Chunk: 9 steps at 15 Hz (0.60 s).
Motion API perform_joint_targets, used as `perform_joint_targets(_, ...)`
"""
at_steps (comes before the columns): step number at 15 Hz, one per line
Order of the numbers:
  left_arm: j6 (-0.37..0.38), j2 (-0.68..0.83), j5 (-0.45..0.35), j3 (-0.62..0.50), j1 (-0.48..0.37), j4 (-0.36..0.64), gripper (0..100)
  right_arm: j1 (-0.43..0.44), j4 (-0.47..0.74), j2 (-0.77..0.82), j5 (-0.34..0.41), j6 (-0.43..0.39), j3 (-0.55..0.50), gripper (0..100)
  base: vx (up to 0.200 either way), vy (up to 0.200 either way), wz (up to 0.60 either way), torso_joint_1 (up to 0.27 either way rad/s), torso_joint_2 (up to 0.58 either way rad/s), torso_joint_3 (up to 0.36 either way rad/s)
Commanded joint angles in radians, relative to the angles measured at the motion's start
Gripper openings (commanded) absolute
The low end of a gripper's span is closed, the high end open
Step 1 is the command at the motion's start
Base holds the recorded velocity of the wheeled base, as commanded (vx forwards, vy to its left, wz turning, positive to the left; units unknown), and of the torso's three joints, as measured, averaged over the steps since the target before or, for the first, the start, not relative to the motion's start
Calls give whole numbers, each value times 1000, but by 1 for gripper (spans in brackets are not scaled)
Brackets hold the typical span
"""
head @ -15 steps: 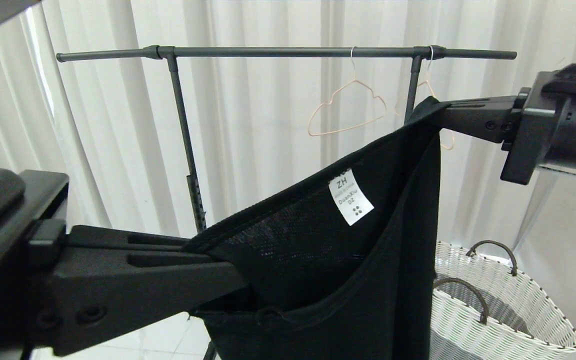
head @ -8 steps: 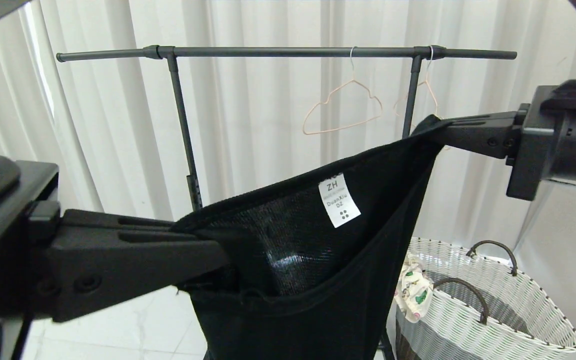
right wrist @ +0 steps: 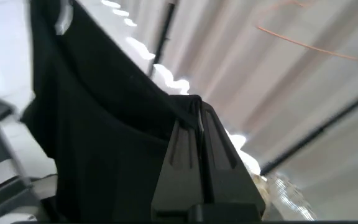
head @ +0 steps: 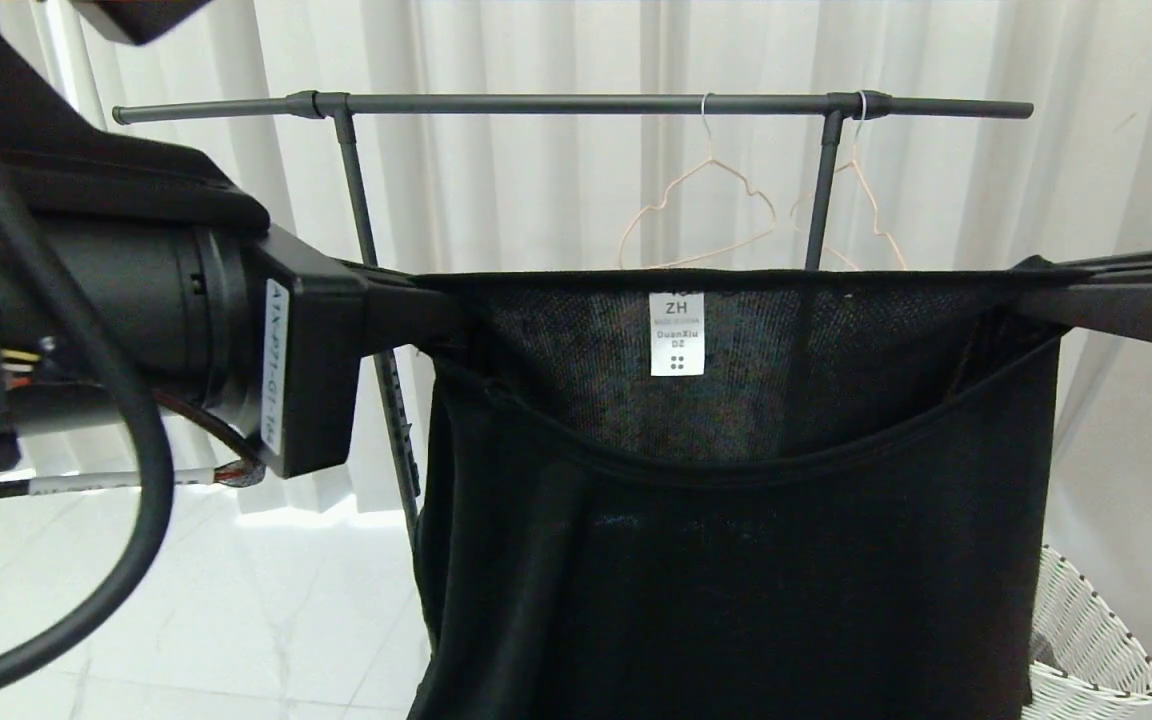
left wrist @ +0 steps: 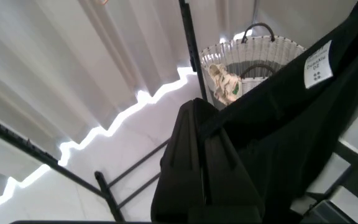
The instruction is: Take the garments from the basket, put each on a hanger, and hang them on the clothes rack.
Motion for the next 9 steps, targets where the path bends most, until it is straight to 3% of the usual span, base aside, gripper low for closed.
perform_joint_targets(1,0,22,0,-1,-1,-11,0,10,1,-8,-42,6,7,0,0,0,0,0,0,0)
perform_joint_targets(5,0,16,1,2,-2,-11,0,10,1,-14,-94,54,24,0,0,0,0,0,0,0)
perform_joint_targets(9,0,16,20,11,-2,-14,0,10,-2,-16,-211,124,55,0,0,0,0,0,0,0)
